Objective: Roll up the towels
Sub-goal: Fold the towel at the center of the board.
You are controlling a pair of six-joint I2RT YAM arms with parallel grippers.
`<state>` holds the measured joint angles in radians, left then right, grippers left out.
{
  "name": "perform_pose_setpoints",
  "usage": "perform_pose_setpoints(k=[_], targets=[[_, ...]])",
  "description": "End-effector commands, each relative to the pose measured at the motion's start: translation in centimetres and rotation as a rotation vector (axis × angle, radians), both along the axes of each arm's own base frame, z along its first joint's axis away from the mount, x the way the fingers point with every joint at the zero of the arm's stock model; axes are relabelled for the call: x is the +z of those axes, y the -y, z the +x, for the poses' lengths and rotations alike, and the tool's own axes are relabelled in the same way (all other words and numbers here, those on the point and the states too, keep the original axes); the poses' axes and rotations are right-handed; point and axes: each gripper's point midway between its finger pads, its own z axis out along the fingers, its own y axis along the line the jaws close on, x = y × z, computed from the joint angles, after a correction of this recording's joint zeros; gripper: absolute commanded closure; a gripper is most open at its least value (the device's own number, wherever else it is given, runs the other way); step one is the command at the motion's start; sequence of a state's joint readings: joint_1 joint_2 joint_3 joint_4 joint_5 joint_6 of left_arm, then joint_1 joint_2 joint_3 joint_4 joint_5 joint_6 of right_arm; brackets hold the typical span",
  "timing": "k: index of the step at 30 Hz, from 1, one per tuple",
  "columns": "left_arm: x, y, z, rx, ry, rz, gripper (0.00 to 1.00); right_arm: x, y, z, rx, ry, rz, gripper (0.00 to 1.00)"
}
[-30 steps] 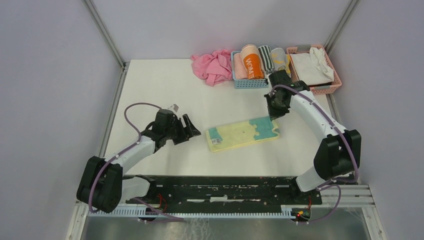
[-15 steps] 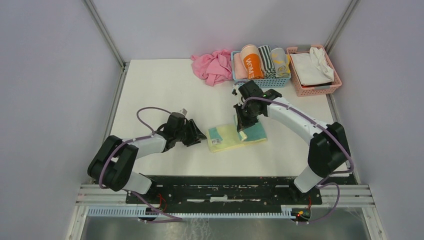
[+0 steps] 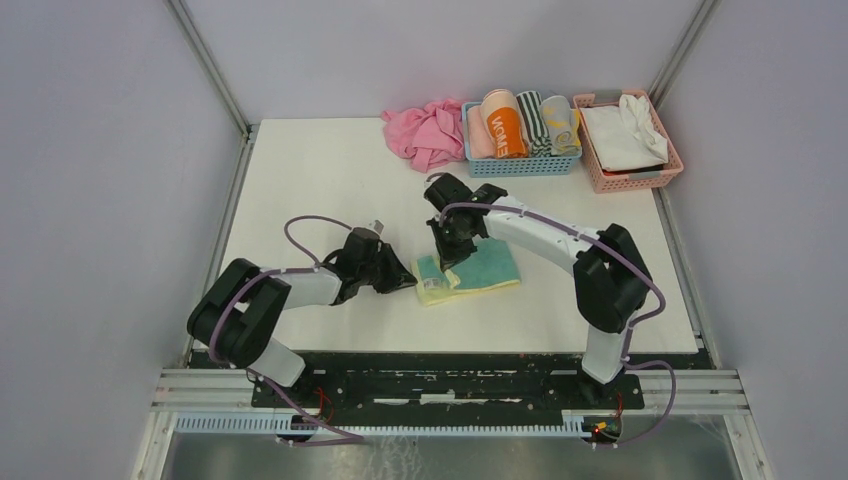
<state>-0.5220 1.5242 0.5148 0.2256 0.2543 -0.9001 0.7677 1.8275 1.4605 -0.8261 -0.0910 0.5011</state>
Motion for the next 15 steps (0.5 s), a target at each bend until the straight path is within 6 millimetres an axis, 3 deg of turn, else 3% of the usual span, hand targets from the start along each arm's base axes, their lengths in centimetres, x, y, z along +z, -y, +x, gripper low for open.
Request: perform_pose_setpoints(k=[1, 8, 15], targets=[[0.1, 0.9, 0.5, 0.013, 0.003, -0.017, 0.81, -0.5, -1.8, 1.4, -0.041, 0.034, -0.004, 0.93], [-0.1, 1.1, 0.4, 0.005, 0.005, -0.008, 0.84, -3.6, -3.1, 1.4, -0.052, -0.006, -0.02, 0.88], [-0.3, 1.0, 0.2, 0.006, 0.002, -0.002, 0.84, -3.5, -4.4, 1.2, -0.045, -0.032, 0.044, 0.81]])
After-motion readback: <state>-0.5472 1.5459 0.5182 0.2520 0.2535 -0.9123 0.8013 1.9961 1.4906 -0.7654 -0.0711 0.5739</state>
